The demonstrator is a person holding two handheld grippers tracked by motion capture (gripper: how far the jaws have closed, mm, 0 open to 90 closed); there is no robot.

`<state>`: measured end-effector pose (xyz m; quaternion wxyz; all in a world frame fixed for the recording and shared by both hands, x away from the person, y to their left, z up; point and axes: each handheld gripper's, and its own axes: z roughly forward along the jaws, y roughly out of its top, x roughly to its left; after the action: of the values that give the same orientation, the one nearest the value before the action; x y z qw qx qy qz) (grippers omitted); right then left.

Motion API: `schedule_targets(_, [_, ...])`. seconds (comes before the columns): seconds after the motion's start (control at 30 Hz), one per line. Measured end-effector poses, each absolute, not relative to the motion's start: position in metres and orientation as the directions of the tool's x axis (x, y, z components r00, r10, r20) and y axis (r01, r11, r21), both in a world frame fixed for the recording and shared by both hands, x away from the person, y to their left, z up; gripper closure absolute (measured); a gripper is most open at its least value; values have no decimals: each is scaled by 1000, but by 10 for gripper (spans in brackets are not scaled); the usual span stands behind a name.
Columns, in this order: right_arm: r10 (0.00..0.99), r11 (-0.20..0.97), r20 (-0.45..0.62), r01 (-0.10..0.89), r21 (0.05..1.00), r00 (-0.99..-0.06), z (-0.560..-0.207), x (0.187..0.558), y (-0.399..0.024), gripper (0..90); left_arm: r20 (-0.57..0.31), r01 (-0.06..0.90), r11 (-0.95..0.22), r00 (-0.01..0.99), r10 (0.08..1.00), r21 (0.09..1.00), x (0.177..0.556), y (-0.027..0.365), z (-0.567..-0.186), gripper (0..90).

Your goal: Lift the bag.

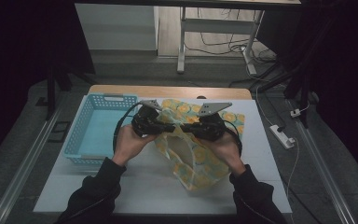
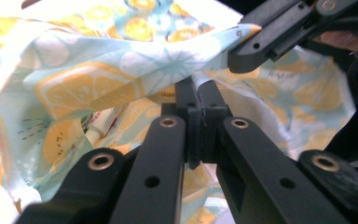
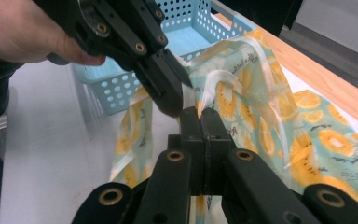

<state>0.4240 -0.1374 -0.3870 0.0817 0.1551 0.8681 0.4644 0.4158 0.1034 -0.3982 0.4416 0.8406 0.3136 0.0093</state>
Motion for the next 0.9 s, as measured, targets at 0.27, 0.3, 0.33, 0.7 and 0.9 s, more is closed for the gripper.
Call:
schedule_targets(0.27, [336, 525, -21, 169, 834, -942, -366, 419, -138, 900, -238, 489, -412, 817, 526, 768, 420, 104, -370, 890])
schedule_targets(0.3, [336, 524, -21, 168, 835, -942, -364, 419, -138, 900, -237, 487, -409, 818, 525, 772, 421, 104, -367, 890])
schedule_targets(0.33, [336, 522, -23, 166, 837, -942, -361, 419, -139, 900, -236, 484, -409, 819, 523, 774, 421, 104, -364, 890])
schedule_targets(0.7, [335, 516, -41, 146, 844, -941, -327, 420, -140, 900, -236, 460, -382, 830, 505, 802, 430, 105, -325, 891])
schedule_targets(0.9, [330, 505, -54, 128, 854, -942, -305, 421, -141, 900, -196, 428, -384, 835, 514, 818, 429, 104, -301, 890])
